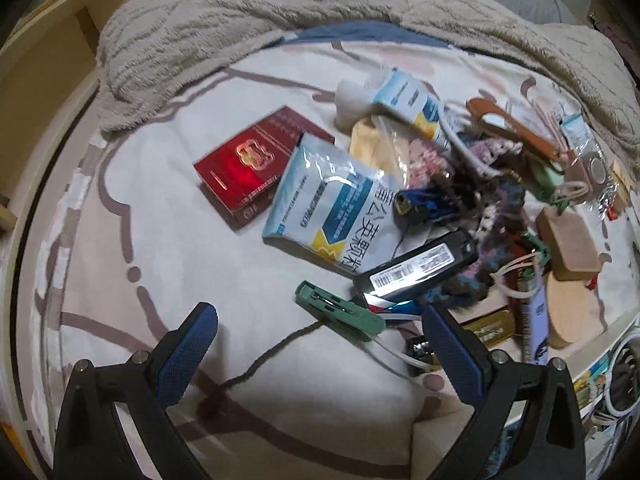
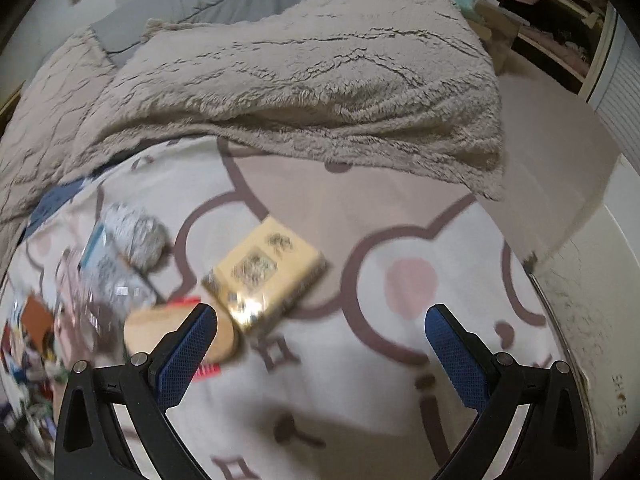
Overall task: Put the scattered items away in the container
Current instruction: 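Close the right gripper on the gold tissue pack while the left tool approaches the green clothespin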
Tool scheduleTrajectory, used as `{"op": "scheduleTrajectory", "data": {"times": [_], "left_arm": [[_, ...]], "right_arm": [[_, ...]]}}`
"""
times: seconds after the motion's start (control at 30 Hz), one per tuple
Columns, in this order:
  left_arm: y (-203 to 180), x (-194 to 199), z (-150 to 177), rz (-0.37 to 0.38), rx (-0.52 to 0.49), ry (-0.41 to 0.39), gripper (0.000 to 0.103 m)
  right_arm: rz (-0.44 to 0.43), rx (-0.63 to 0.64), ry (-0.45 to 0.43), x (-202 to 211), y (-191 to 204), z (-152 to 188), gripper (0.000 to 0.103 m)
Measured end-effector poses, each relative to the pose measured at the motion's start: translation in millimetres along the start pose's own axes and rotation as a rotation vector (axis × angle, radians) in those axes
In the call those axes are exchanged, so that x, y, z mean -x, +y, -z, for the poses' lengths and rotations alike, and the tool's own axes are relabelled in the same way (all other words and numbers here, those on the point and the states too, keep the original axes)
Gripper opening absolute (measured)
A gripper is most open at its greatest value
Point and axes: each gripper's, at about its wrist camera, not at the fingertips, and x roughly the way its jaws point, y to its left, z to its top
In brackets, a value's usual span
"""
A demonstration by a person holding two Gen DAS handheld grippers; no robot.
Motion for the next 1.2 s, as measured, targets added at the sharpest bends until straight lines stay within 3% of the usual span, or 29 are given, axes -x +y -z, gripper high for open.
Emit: {"op": "scheduleTrajectory", "data": {"times": [0.3,0.53,0.8,1.2], "left_arm": [[2,-18,-4,0.043,0.008,0.042,0.103],[9,-19,-3,0.032,0.027,0.059,0.103],[21,-15,11,-0.04,0.002,0.072,0.103],[58,-5,29,-0.089,0.065,0.071,0.103]], "right_arm": [[0.097,0.077,-0.023,-36,38,-31,0.103],[0.187,0.087,0.01,-60,31,-33,0.103],[0.023,-0.057,0.06,-63,-30,-14,0.103],[0.024,0.048,-0.037,-43,-57,20,0.103]]}}
